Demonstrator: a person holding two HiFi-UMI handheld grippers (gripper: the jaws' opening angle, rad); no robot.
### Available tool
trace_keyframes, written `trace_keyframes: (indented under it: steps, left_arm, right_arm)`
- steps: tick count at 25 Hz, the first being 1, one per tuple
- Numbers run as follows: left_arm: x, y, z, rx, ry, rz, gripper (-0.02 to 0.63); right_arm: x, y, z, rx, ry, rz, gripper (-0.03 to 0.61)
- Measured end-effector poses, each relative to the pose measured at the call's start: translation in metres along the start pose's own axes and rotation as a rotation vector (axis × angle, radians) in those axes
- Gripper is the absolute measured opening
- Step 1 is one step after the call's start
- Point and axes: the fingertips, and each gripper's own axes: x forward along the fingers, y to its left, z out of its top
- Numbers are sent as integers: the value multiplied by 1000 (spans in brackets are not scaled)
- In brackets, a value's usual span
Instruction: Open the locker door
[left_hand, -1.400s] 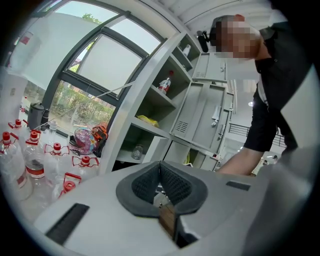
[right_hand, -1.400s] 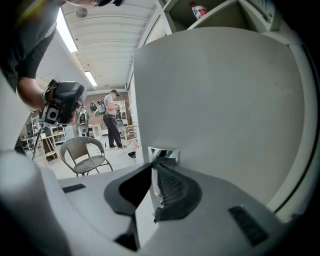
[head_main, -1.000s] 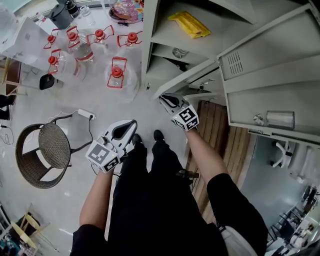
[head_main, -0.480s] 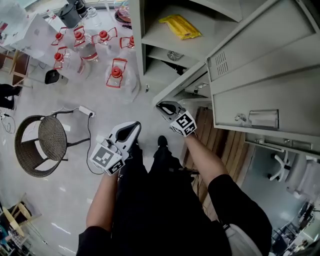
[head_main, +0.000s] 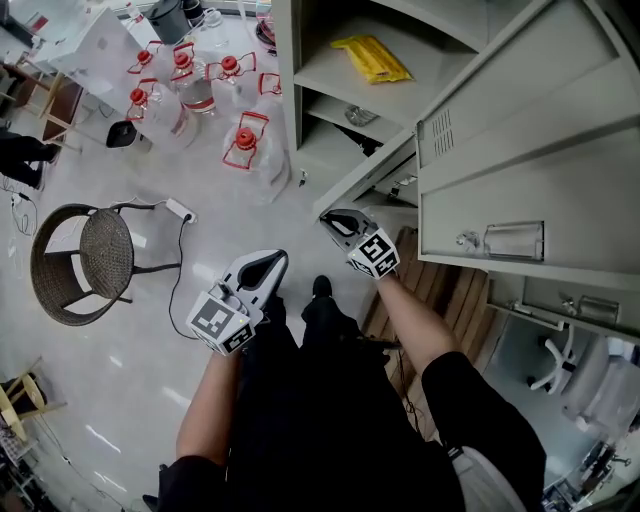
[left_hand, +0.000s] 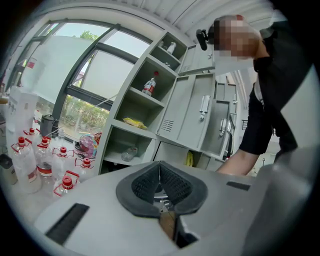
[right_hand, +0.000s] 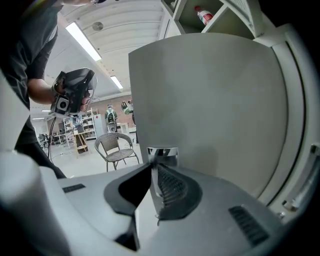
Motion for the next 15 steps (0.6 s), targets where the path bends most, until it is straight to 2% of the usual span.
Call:
trace_keyframes:
  steps: [5,10,15]
  left_arm:
    - [-16,-6,-11,-46,15,24,17]
    - [-27,-3,-23,-49,63,-9,17]
    - [-39,3,-42,-78,72,1,17]
  right_arm:
    - [-6,6,-3,16,-1,17,52]
    - [-8,5,-1,-20,0,26,51]
    - [-7,6,-2,-38,-7,36,51]
